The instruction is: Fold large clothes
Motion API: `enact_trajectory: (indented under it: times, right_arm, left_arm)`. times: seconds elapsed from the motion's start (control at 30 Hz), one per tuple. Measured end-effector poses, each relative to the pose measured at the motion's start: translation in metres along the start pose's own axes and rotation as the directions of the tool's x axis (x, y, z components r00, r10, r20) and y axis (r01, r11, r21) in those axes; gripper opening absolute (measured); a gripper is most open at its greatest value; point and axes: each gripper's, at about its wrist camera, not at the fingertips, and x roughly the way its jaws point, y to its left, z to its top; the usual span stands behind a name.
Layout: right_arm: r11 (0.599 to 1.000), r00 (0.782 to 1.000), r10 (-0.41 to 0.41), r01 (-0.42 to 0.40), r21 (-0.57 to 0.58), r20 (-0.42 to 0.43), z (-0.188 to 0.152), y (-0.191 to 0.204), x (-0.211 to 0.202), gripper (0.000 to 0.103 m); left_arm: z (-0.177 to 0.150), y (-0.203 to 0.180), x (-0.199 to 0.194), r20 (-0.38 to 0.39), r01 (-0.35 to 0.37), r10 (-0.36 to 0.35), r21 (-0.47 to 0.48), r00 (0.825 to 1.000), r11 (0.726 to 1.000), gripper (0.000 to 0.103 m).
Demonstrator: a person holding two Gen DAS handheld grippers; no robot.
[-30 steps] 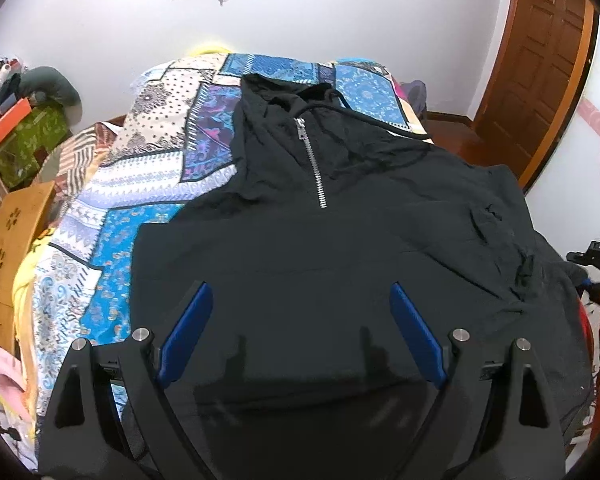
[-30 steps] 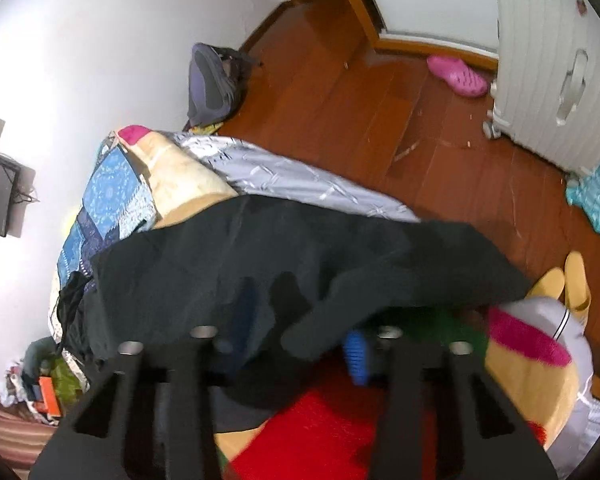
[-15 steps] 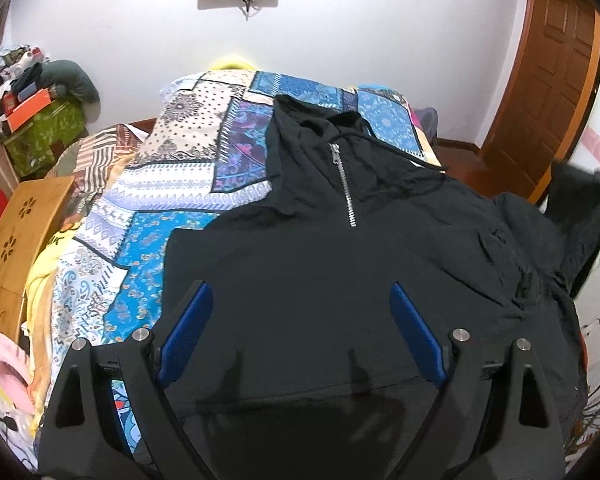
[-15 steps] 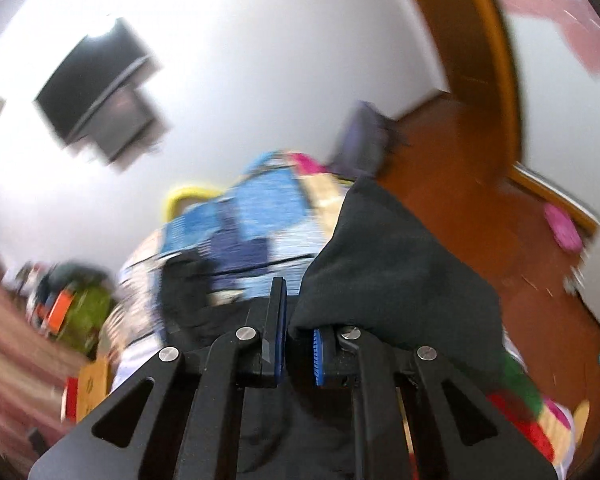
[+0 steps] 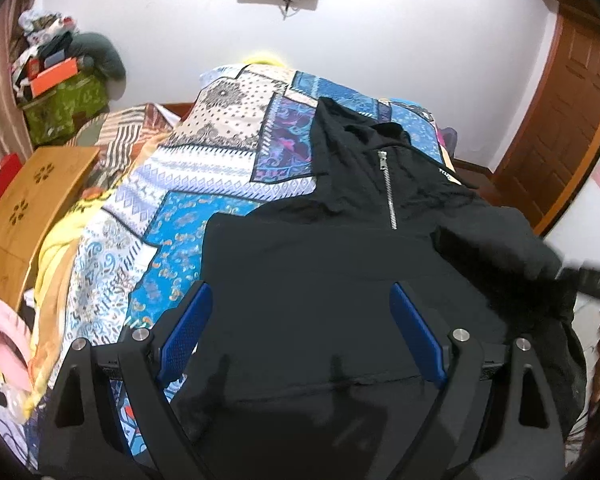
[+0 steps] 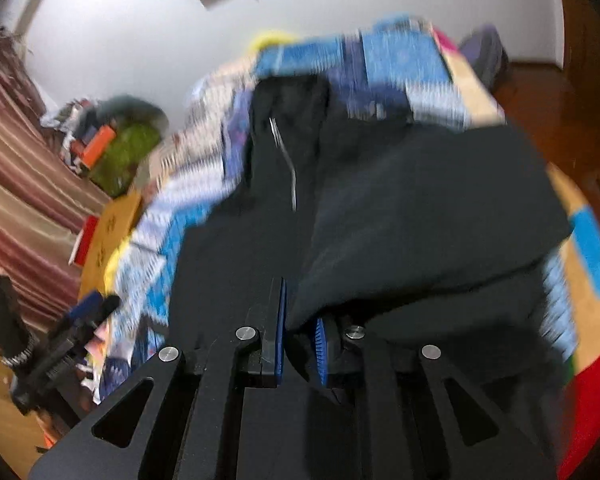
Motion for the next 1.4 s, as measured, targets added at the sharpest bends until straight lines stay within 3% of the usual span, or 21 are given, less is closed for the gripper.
enact_trajectory:
  times: [0.2,0.27,0.4,0.5,0.63,0.7,0.8,0.97,1.13,1.33,1.37,1.4]
  right_arm:
    - [0.999,0.997,-0.004,0.008,0.050,-0.073,-0.009,-0.017,-0.007,0.015]
    - [0.999,0.997,0.003,0.001,0.055,-0.072,-0.006,-0.018,-0.018,0.021]
    - [0.998,0.999,-0.030,0.030,0.049,0.013,-0.004,-0.015,-0.042,0.041]
    - [0.996,0.993,-0.061,0.054,0.065,0.102,-0.002,-0.024,-0.064,0.048]
    - [0.987,0.971,-0.139,0.120,0.105,0.193,0.004,-0.042,-0.085,0.051]
    - [0.971,0.947,-0.225,0.199,0.129,0.230,0.007,-0.053,-0.092,0.051]
    - [0.956,0.932,-0.274,0.237,0.173,0.236,0.013,-0.073,-0.092,0.051]
    - [0.939,0.954,-0.249,0.195,0.283,0.170,0.019,-0.110,-0.073,0.051]
    - [0.904,0.991,-0.116,0.080,0.420,0.062,0.018,-0.144,-0.037,0.051]
    - [0.881,0.997,-0.057,0.022,0.472,0.060,0.024,-0.154,-0.019,0.051]
    - [0.878,0.996,-0.059,0.020,0.478,0.066,0.026,-0.153,-0.017,0.047]
    - [0.879,0.995,-0.068,0.026,0.477,0.070,0.027,-0.151,-0.018,0.034]
  left_arm:
    - [-0.004,0.004,0.004,-0.016,0.000,0.000,-0.014,1.000,1.000,0.090]
    - [-0.004,0.002,0.005,-0.019,0.002,-0.002,-0.009,1.000,1.000,0.090]
    - [-0.004,-0.007,0.008,-0.027,0.008,-0.008,0.007,1.000,1.000,0.090]
    - [-0.004,-0.013,0.010,-0.033,0.012,-0.012,0.021,0.999,1.000,0.090]
    - [-0.003,-0.021,0.013,-0.039,0.018,-0.017,0.037,0.999,0.999,0.090]
    - [-0.002,-0.025,0.014,-0.041,0.017,-0.015,0.037,0.999,0.999,0.090]
    - [0.000,-0.028,0.017,-0.049,0.019,-0.017,0.033,0.999,0.999,0.090]
    - [0.002,-0.032,0.021,-0.060,0.009,-0.007,0.038,0.998,0.999,0.090]
    - [0.001,-0.034,0.024,-0.070,0.004,-0.001,0.050,0.998,0.999,0.090]
    - [0.000,-0.034,0.027,-0.079,0.005,-0.001,0.048,0.997,0.999,0.090]
    - [0.000,-0.034,0.027,-0.080,0.007,-0.003,0.047,0.997,0.999,0.090]
    - [0.000,-0.033,0.027,-0.081,0.008,-0.005,0.046,0.997,0.999,0.090]
